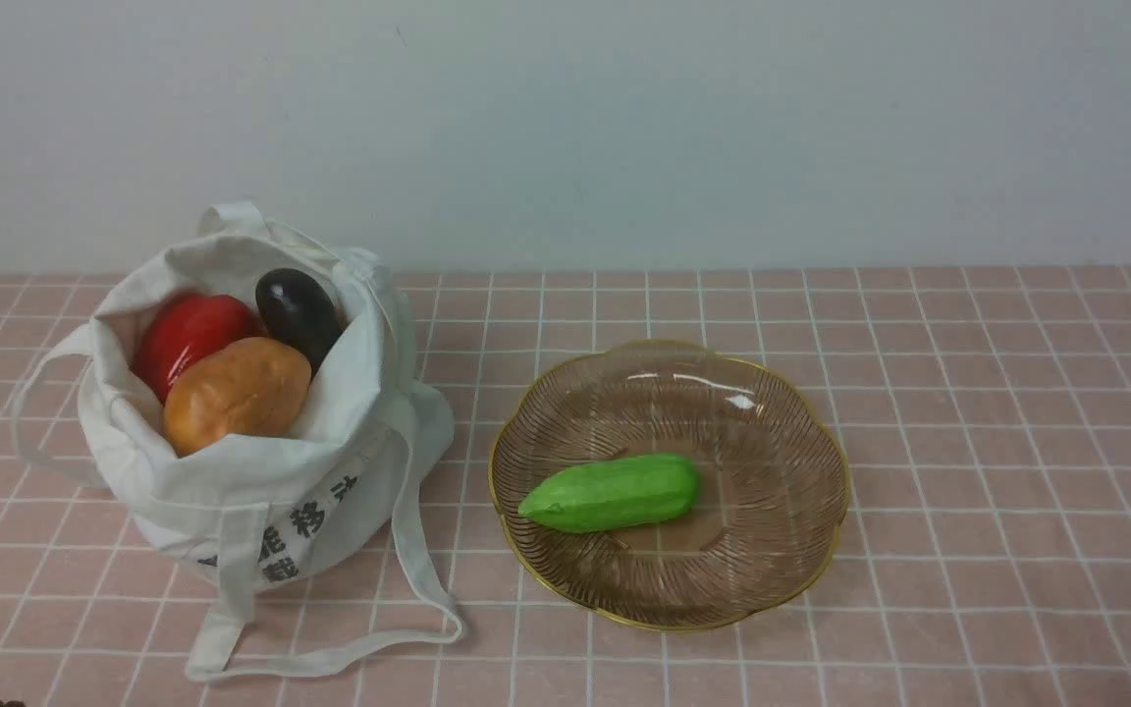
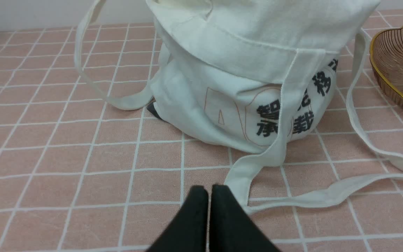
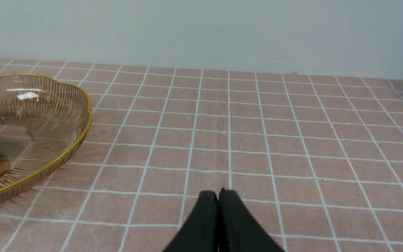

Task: Take vegetables from bag on pink coffee tablecloth place on plate.
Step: 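Reach into the bag and grasp a vegetable inside it with the left gripper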

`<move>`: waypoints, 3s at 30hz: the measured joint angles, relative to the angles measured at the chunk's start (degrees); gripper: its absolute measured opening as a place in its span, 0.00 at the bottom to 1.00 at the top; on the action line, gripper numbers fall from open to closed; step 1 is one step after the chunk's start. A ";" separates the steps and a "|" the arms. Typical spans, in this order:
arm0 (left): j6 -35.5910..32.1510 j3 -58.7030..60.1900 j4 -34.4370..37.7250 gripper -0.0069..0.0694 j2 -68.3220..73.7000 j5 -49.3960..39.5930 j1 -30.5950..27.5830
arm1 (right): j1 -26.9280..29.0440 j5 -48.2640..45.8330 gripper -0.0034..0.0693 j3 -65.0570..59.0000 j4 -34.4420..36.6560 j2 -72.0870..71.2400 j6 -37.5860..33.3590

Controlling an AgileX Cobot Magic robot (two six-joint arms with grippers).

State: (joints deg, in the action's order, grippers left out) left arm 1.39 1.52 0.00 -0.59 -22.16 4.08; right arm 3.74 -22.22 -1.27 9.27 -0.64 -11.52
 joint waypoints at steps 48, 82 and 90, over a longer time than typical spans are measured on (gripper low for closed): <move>12.90 -18.44 4.71 0.08 8.71 23.70 0.00 | 0.00 0.00 0.03 0.00 -0.05 0.00 0.25; -21.85 -80.79 19.32 0.54 91.95 -26.08 0.05 | 0.00 0.00 0.03 0.00 -0.05 0.00 0.30; -24.37 -80.84 19.91 0.84 96.80 -22.48 0.05 | 0.00 0.00 0.03 0.00 -0.05 0.00 0.30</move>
State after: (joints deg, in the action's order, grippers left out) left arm -22.98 -79.32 19.91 96.22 -44.65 4.13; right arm 3.74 -22.22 -1.27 9.22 -0.64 -11.23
